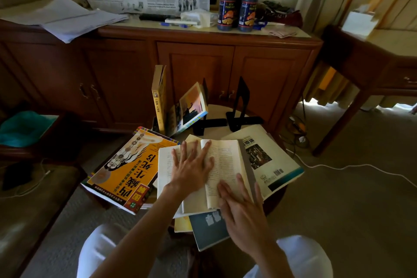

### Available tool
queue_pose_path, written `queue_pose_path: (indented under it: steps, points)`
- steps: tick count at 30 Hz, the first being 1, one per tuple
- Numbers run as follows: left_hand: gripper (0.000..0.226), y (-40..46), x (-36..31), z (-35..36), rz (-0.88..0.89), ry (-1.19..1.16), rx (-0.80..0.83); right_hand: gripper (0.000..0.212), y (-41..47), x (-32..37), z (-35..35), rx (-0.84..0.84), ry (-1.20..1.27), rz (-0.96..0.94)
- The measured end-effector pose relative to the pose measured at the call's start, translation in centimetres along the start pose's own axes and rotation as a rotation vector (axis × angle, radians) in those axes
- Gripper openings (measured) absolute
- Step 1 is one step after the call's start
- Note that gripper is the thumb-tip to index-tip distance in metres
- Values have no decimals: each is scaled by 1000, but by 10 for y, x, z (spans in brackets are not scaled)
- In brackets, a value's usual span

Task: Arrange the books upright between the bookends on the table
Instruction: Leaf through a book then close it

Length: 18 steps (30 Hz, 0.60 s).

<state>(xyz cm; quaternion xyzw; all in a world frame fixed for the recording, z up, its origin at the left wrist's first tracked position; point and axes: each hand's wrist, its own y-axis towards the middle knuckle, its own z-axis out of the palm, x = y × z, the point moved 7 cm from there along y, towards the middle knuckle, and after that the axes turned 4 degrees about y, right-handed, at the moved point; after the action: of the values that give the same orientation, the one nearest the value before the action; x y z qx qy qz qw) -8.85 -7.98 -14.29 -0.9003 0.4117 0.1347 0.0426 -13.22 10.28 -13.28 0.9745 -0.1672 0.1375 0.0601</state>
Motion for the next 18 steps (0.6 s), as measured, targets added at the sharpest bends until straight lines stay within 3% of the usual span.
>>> queue_pose_path:
  steps: [12, 18]
  points:
    - [63, 7, 6, 14, -40, 96, 59, 51, 144, -11, -12, 160, -128, -56]
    - [59, 3, 5, 6, -61, 19, 28, 52, 108, -6, -10, 88, -18, -5]
